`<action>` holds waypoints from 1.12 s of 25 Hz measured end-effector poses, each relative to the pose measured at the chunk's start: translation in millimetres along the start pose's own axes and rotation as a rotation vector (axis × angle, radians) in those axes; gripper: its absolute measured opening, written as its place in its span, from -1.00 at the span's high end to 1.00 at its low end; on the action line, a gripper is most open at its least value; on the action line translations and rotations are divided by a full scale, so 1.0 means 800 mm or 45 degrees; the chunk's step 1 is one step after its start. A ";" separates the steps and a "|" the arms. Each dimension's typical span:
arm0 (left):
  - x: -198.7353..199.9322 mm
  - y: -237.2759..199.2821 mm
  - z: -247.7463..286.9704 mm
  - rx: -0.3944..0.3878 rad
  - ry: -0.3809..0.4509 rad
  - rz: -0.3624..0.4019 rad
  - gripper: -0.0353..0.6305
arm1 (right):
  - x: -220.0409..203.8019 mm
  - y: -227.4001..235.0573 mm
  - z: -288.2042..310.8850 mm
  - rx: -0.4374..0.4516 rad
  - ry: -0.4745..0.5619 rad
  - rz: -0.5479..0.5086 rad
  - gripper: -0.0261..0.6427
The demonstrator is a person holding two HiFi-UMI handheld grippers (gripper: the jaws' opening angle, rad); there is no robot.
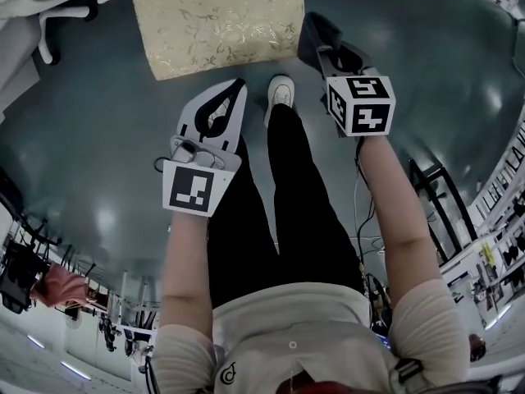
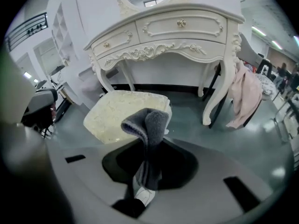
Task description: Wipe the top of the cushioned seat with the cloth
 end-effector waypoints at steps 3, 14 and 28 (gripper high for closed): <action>0.007 -0.011 -0.020 -0.011 0.019 0.004 0.85 | 0.021 -0.031 -0.012 0.013 0.052 -0.005 0.67; 0.075 -0.074 -0.123 0.057 0.070 0.045 0.85 | 0.096 -0.164 -0.078 0.056 0.194 0.038 0.67; 0.259 -0.069 -0.230 0.160 0.162 0.097 0.85 | 0.227 -0.216 -0.271 0.047 0.488 0.046 0.67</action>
Point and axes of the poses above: the fingertips, and each gripper's own axes: z forward along the fingers, y to its right, x out of its top, the point moved 1 cm from there along -z, backward along the fingers
